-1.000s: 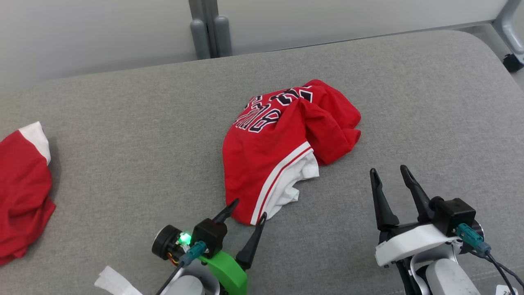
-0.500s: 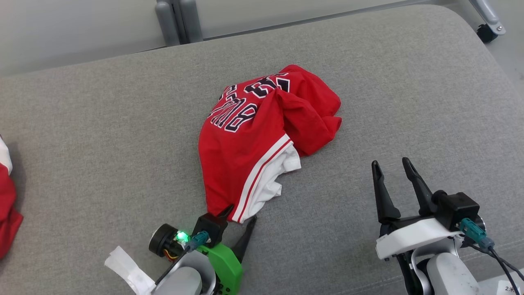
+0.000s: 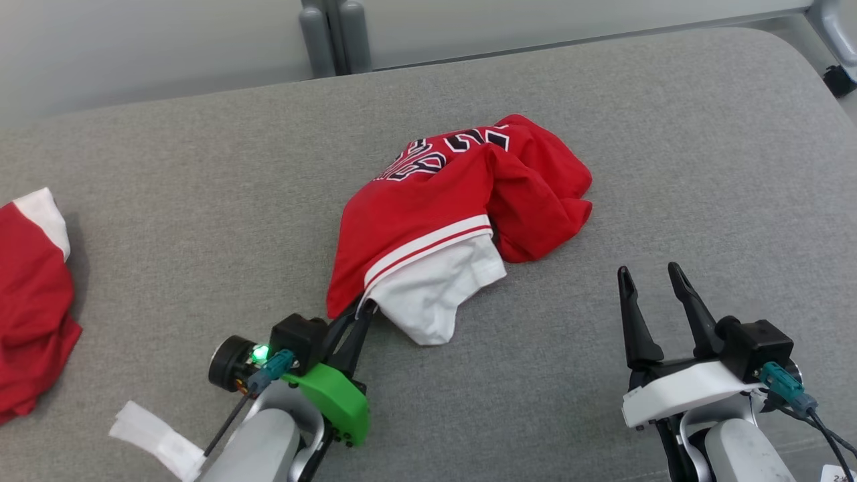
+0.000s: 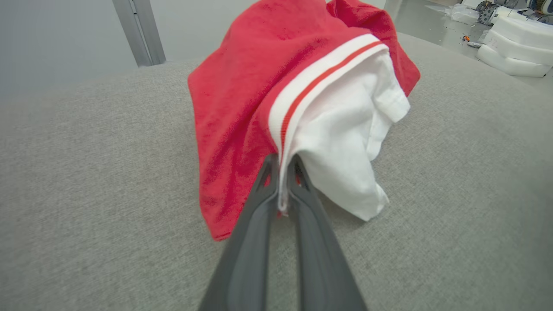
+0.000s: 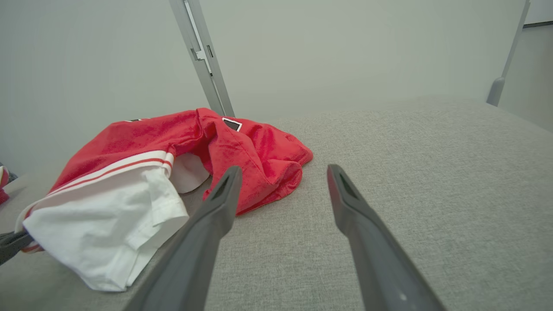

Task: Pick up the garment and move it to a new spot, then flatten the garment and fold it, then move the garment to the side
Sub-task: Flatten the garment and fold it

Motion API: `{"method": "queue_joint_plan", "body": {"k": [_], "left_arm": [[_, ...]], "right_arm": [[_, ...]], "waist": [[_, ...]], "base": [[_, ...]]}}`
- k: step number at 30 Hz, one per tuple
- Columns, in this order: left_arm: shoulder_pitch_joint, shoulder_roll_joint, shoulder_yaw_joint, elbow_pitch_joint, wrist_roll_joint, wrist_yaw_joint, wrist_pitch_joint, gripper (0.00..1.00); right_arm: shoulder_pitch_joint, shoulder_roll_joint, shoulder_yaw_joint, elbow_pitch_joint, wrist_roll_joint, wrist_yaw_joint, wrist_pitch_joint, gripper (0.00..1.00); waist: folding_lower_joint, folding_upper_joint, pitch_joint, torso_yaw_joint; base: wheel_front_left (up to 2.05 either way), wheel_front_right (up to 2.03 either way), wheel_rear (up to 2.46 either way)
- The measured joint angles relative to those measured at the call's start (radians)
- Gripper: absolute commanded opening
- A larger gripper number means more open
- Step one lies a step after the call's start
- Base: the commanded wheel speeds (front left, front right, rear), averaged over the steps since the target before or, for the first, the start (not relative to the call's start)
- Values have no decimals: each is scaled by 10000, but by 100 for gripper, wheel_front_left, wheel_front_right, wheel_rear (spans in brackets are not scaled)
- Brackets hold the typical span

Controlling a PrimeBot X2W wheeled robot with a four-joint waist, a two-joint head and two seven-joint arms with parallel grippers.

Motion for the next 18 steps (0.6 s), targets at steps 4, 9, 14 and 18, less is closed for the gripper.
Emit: {"method": "queue_joint_plan", "body": {"k": [4,9,14,18], "left_arm": [[528,585,529,-888,176,178,0,0],[1133,1290,1152,-1848,173,474,0,0],[1710,1816,1699,-2435,-102,786,0,0],[2258,2274,2194,-2719,-305,1131,8,0]], "right_arm": [[112,2,27,35,56,0,0,100],[141,4,50,59,71,0,0,100],[218,6,69,96,71,0,0,100],[241,8,81,117,71,0,0,100]], "waist": [[0,0,-133,359],[0,0,-316,765],[0,0,-487,1001],[0,0,-579,1030]], "base": [[0,0,0],[0,0,0],[0,0,0],[0,0,0]]}}
